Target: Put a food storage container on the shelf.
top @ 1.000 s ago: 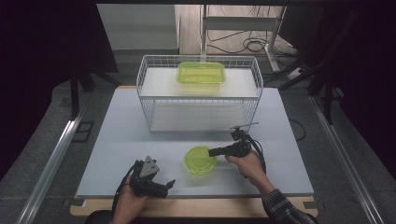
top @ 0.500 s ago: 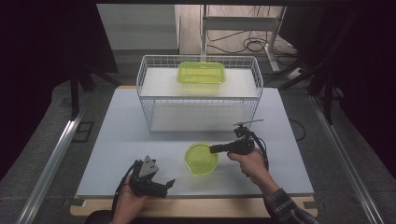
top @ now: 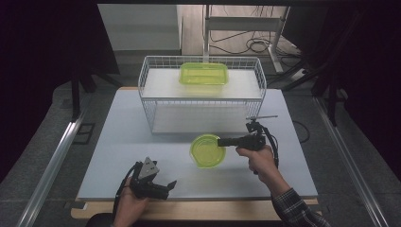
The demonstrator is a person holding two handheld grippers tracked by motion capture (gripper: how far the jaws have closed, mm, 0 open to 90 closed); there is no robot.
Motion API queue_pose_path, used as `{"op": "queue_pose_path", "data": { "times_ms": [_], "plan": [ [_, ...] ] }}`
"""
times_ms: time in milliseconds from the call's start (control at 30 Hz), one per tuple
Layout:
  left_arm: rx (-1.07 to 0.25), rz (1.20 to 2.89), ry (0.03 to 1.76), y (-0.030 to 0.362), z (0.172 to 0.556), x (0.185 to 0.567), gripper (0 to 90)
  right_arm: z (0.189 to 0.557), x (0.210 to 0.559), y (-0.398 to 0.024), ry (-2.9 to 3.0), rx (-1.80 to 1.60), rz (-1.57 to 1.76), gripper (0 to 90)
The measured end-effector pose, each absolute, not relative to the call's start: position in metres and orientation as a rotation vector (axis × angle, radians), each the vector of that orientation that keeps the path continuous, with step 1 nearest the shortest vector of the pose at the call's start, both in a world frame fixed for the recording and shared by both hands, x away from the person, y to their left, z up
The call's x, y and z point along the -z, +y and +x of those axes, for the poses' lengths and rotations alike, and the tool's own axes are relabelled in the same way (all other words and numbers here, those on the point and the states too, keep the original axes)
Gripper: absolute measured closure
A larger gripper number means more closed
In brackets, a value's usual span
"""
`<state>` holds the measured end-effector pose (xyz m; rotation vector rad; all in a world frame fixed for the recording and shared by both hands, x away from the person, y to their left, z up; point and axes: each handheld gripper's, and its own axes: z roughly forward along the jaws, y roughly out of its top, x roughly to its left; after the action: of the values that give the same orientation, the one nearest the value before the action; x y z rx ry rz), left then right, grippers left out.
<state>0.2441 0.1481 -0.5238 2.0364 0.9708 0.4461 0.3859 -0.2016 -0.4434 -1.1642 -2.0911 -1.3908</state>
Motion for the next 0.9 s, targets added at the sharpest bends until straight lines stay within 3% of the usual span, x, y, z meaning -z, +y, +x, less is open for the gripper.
{"op": "queue_pose_path", "data": {
  "times_ms": [900],
  "plan": [
    [-0.444,2.011,0.966,0.151,0.244,0.523,0.3,0.397,0.366,-0.211,-2.067,1.593,-1.213,81.3]
  ]
}}
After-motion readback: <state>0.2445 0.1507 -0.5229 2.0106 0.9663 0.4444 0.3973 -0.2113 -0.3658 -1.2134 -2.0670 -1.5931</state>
